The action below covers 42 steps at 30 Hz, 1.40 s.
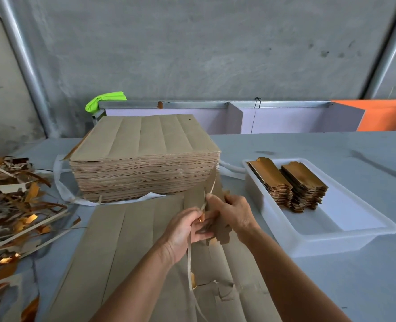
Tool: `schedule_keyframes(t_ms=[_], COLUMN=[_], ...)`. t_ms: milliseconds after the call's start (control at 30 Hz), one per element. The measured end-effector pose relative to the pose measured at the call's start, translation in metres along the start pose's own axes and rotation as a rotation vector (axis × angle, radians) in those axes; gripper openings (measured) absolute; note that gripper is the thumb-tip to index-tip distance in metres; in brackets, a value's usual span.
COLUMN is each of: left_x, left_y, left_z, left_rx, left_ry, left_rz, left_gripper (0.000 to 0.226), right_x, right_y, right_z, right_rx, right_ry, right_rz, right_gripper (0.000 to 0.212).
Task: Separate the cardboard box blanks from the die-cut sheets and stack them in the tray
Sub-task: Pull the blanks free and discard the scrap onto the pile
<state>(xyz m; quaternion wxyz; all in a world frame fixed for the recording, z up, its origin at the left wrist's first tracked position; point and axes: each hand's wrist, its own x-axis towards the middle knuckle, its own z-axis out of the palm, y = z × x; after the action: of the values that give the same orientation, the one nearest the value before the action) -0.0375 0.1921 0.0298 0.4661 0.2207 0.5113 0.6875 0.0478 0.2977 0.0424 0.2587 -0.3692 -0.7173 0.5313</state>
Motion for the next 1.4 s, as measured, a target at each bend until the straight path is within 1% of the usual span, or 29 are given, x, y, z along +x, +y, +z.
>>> schedule_keyframes(t_ms=[133,267,300,333,433,533,567,667,767,800,867,900,933,967,1033,1133,1233,1333,1400], left_x=[-0.001,-0.003,-0.003,-0.004,0.000,0.004,0.004,0.000,-0.003,-0.003,-0.002,-0.002,-0.003,-0.003,-0.003,-0.003,0.000,0.001,0.002], left_y=[0.002,0.001,0.001,0.002,0.002,-0.002,-0.004,-0.011,-0.015,-0.016,-0.018,-0.018,-0.019,-0.020,-0.018,-0.013,-0.012,-0.015,-0.016], left_z=[0.002,-0.005,-0.007,-0.009,-0.018,-0.031,-0.035,-0.043,-0.046,-0.047,-0.048,-0.049,-0.049,-0.050,-0.049,-0.040,-0.031,-0.021,-0.016], left_rx=[0.020,0.001,0.006,0.018,-0.026,-0.044,-0.019,0.047,0.182,0.229,0.281,0.295,0.308,0.322,0.311,0.206,0.191,0.223,0.238], left_ry=[-0.004,-0.019,0.020,0.093,0.381,0.563,0.599,0.682,0.706,0.715,0.731,0.727,0.713,0.690,0.612,0.473,0.403,0.375,0.375], left_rz=[-0.009,0.010,0.029,0.054,0.130,0.166,0.172,0.176,0.221,0.230,0.204,0.182,0.159,0.133,0.087,0.045,0.020,0.005,0.000], left_gripper=[0.036,0.036,0.033,0.028,0.016,0.021,0.023,0.027,0.033,0.034,0.029,0.025,0.022,0.022,0.026,0.025,0.022,0.021,0.026], right_x=[0.015,0.025,0.025,0.026,0.023,0.017,0.015,0.012,0.007,0.004,0.000,-0.002,-0.003,-0.004,-0.005,-0.003,0.000,0.008,0.014], right_y=[-0.004,-0.006,-0.006,-0.005,-0.001,0.004,0.006,0.010,0.013,0.013,0.014,0.013,0.013,0.012,0.008,-0.002,-0.016,-0.023,-0.026], right_z=[-0.001,-0.008,-0.010,-0.012,-0.019,-0.026,-0.027,-0.030,-0.032,-0.033,-0.036,-0.038,-0.041,-0.043,-0.045,-0.036,-0.013,0.014,0.030], right_rx=[-0.028,-0.070,-0.095,-0.110,-0.014,0.141,0.192,0.341,0.329,0.339,0.352,0.331,0.281,0.209,-0.003,-0.412,-0.686,-0.741,-0.748], right_ry=[0.138,0.190,0.204,0.220,0.284,0.342,0.357,0.388,0.349,0.338,0.323,0.314,0.305,0.296,0.276,0.254,0.171,0.110,0.073], right_rz=[0.155,0.166,0.159,0.151,0.187,0.211,0.216,0.245,0.245,0.227,0.146,0.097,0.051,0.008,-0.051,-0.123,-0.164,-0.214,-0.203], right_gripper=[0.023,0.017,0.016,0.015,0.012,0.009,0.007,0.014,0.011,0.013,0.035,0.046,0.053,0.055,0.050,0.040,0.024,0.020,0.026])
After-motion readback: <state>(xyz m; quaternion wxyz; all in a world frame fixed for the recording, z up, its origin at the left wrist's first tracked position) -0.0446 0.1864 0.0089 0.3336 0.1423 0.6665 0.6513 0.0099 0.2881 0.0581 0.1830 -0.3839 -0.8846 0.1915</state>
